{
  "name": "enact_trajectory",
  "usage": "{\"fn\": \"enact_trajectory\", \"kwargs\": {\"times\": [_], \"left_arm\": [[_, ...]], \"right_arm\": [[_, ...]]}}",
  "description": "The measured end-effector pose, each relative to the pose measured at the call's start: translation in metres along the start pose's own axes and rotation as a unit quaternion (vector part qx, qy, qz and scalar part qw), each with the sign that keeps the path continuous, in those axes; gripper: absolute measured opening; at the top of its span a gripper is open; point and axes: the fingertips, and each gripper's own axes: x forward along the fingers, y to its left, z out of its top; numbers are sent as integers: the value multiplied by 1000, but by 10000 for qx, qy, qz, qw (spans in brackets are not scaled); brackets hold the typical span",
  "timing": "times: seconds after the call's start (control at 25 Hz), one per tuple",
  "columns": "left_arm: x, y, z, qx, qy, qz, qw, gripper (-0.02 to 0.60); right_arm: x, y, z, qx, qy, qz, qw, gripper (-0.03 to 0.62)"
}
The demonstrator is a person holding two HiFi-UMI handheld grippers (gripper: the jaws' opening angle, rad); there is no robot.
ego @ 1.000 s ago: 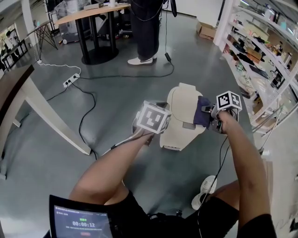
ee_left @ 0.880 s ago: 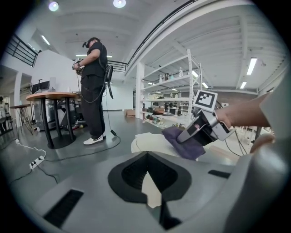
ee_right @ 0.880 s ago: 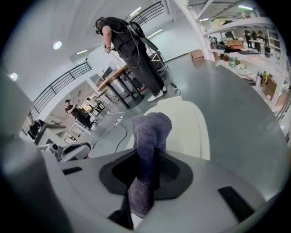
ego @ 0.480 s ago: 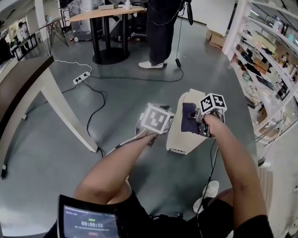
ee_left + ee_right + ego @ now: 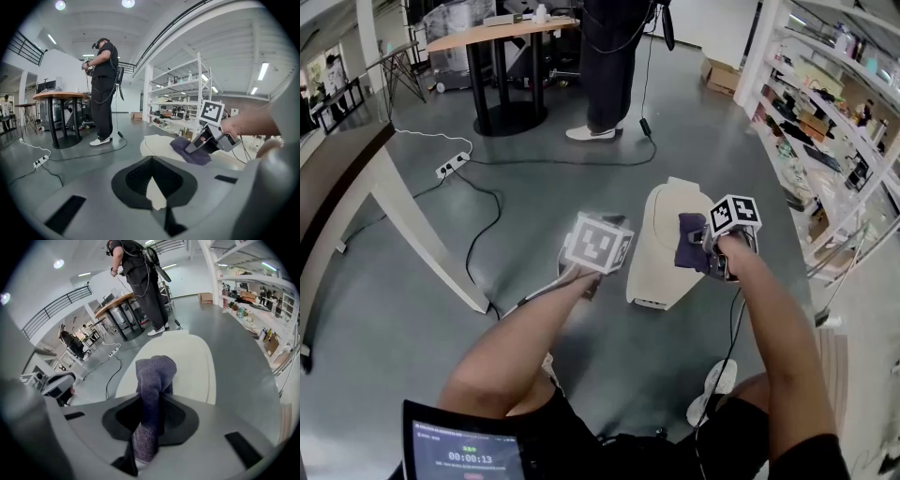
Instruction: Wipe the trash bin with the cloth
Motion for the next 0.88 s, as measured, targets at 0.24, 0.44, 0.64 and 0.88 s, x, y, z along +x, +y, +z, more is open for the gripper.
{"fn": "enact_trajectory", "kwargs": {"times": [0.24,0.44,0.64,0.88], "left_arm": [[1,-10,8,-140,-156,-116,9997,0],[13,-27,6,20,-78,-211,9997,0],[15,-30,15,105,-191,-21,9998,0],[11,-42,19,332,-388,80,9987,0]], "right_arm": [[-19,-42,-11,233,-143,-245,9993,80],[-28,-67,-21,239,-165,-194,9994,80],[-31,-65,-20,85,-332,-25,9994,80],[-53,-1,-12,-717,-1322,435,9877,80]]}}
